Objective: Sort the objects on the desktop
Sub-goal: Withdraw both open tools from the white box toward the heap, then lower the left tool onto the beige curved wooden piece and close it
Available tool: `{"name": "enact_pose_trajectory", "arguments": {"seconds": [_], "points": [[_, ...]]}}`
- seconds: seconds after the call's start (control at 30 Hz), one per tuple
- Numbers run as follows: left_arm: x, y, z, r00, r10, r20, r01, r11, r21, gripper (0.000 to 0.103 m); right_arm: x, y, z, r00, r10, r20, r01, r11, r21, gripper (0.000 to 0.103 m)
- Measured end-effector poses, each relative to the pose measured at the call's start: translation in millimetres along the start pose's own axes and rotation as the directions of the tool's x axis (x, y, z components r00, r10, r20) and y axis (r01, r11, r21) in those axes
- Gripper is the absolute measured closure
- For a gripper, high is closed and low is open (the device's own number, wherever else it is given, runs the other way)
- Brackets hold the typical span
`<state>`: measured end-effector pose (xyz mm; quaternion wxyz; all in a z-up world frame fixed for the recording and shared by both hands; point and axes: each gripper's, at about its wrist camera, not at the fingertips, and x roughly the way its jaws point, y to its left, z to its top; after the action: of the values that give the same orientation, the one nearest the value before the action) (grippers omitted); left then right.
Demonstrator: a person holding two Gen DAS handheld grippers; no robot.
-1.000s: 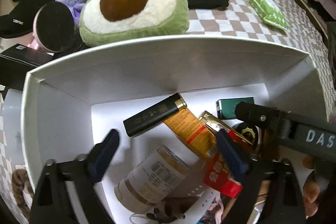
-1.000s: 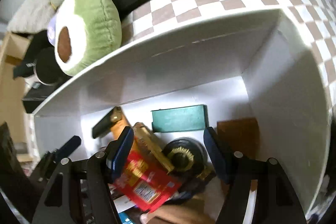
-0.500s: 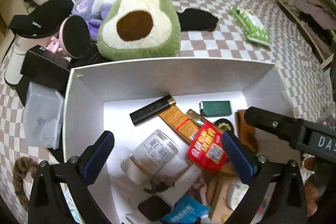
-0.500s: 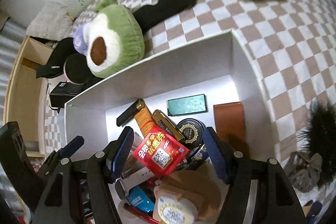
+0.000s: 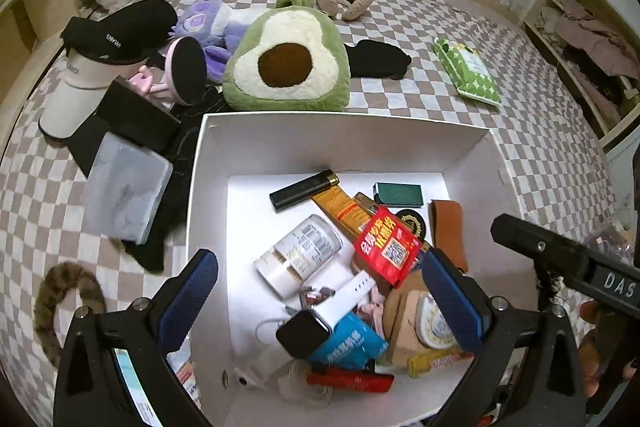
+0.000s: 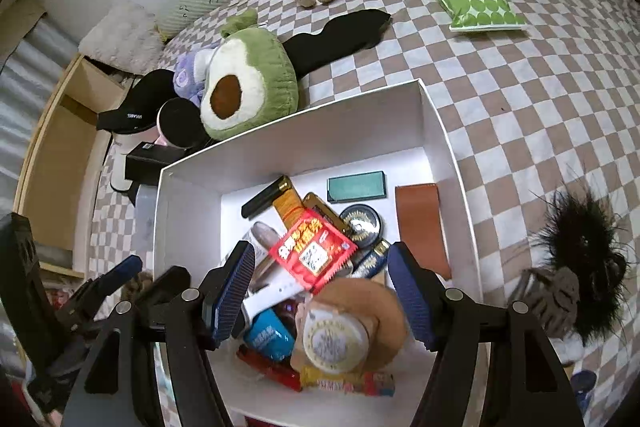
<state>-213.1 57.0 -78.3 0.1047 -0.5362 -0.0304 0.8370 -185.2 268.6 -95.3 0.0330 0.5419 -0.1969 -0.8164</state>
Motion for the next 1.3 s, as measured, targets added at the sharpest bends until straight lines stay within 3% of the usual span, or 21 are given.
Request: {"name": "enact_pose_trajectory", "arguments": {"seconds": [0.33, 0.5, 0.7, 0.8, 0.93, 1.07, 1.3], "points": [[-46.4, -1.4, -14.6, 0.996, -0.084, 0.017, 0.085, 0.994, -0.065, 0.0, -35.3, 16.7, -30.2, 0.996, -0.069, 0.064, 0.076, 0.99, -0.115, 0.031], [-69.7, 7.8, -22.9, 0.97, -0.242, 0.019, 0.241, 0.949, -0.203, 0.001, -53.6, 14.7, -46.8, 0.995, -0.056, 0.079, 0.065, 0.991, -0.116, 0.026], [-100.3, 6.2, -43.1, 0.96, -0.274, 0.051, 0.279, 0.939, -0.202, 0.001, -75.5, 9.1, -74.2, 0.993, -0.037, 0.111, 0.056, 0.984, -0.167, 0.026], [-110.2, 7.5, -56.6, 0.959, -0.273, 0.072, 0.282, 0.939, -0.195, 0.0, -85.1, 6.9, -93.2, 0.991, -0.03, 0.131, 0.057, 0.976, -0.209, 0.025], [-121.9, 5.8, -78.3, 0.973, -0.206, 0.108, 0.219, 0.968, -0.123, 0.0, -105.1, 7.2, -121.6, 0.977, -0.001, 0.212, 0.06, 0.961, -0.271, 0.022], [-134.5, 7.4, -100.3, 0.976, -0.155, 0.155, 0.165, 0.985, -0.053, 0.0, -125.6, 8.3, -144.0, 0.961, 0.036, 0.275, 0.054, 0.948, -0.313, 0.003], [-137.3, 19.9, -134.7, 0.977, -0.165, 0.135, 0.165, 0.986, 0.008, 0.0, -145.3, -2.8, -173.8, 0.944, 0.088, 0.319, 0.028, 0.939, -0.343, 0.0]]}}
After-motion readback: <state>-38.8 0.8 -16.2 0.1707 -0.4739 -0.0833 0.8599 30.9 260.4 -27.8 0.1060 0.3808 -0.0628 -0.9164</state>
